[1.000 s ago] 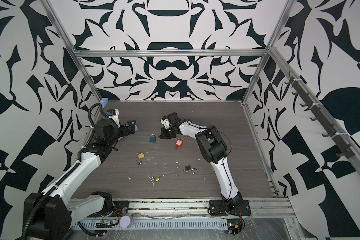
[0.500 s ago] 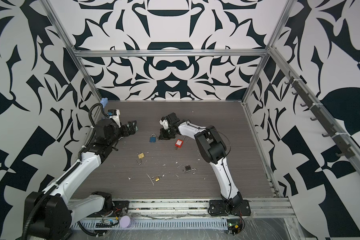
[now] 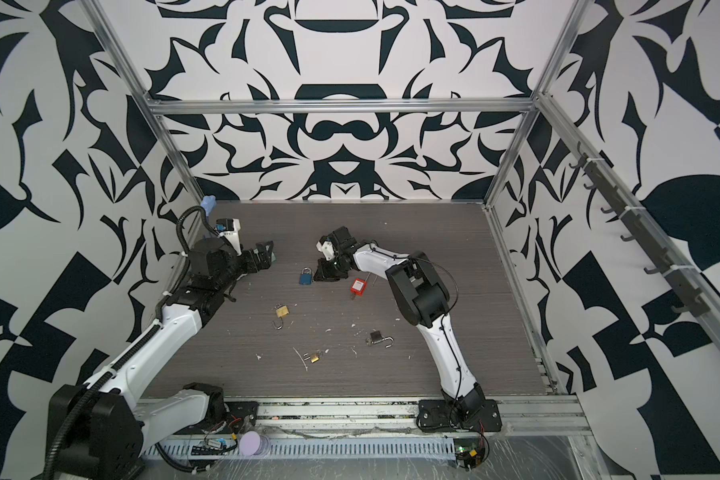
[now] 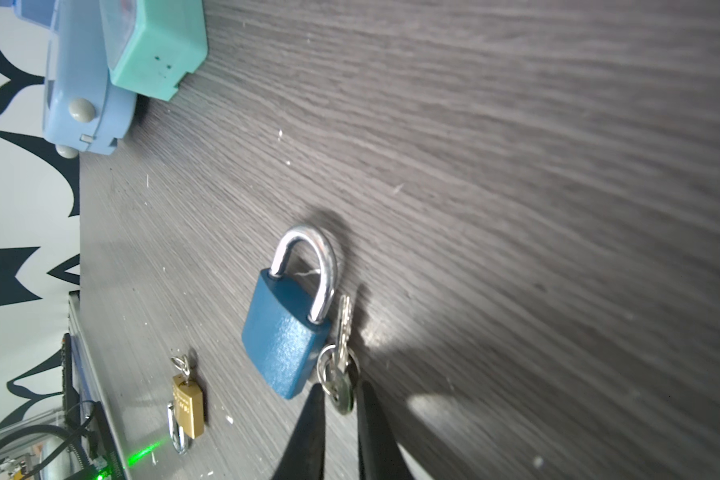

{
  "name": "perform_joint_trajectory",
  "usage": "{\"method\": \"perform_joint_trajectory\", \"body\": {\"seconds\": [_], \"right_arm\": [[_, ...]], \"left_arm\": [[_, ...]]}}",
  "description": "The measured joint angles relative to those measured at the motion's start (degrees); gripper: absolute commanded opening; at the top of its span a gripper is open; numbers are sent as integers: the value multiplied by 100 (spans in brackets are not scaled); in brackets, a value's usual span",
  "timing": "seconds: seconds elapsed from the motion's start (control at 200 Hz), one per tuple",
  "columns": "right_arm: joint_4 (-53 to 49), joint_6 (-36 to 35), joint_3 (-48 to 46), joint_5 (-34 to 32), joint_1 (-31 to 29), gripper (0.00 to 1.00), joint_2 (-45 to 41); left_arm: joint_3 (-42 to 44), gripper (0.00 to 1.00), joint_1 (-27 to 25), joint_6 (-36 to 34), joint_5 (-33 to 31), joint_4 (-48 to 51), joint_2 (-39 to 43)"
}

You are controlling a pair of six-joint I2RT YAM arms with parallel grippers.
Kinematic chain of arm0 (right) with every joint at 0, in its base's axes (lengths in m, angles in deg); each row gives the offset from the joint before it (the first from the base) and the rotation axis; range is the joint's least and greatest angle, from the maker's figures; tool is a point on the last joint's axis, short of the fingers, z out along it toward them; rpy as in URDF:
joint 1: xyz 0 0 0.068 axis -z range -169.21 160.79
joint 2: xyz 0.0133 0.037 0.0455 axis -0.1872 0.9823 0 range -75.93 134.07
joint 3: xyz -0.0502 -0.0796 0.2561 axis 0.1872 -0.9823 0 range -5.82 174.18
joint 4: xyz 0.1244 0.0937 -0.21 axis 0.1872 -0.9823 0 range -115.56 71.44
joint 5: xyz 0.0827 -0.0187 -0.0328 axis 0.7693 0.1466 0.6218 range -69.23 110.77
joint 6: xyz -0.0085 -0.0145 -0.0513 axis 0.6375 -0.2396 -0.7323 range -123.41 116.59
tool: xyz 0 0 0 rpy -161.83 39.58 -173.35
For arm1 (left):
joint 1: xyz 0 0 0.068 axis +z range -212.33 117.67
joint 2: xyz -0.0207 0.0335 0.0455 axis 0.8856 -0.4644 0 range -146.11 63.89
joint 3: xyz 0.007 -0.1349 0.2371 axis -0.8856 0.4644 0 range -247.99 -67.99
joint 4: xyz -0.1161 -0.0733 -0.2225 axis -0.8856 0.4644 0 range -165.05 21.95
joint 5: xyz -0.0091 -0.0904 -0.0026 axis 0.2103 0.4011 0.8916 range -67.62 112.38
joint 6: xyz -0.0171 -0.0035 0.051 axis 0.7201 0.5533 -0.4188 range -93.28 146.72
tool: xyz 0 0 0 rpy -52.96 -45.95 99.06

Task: Lock with the key

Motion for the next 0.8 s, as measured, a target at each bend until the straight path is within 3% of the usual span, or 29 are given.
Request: {"method": "perform_joint_trajectory", "body": {"seconds": [0.18, 0.415, 0.58, 0.805], "right_arm": [[-28, -63, 22, -118, -4, 31, -50], [-459, -389, 20, -774, 39, 46, -608], [-507, -769, -404, -1453, 120, 65, -1947], [-376, -968, -1961, -2208, 306, 88, -4232]], "left_arm": [[-2, 99, 0, 7, -61, 74, 24], [-313, 99, 44, 138, -179, 621, 26], [-728, 99, 83, 225, 151, 925, 17], [-756, 99, -81, 153, 898, 1154, 81]]}}
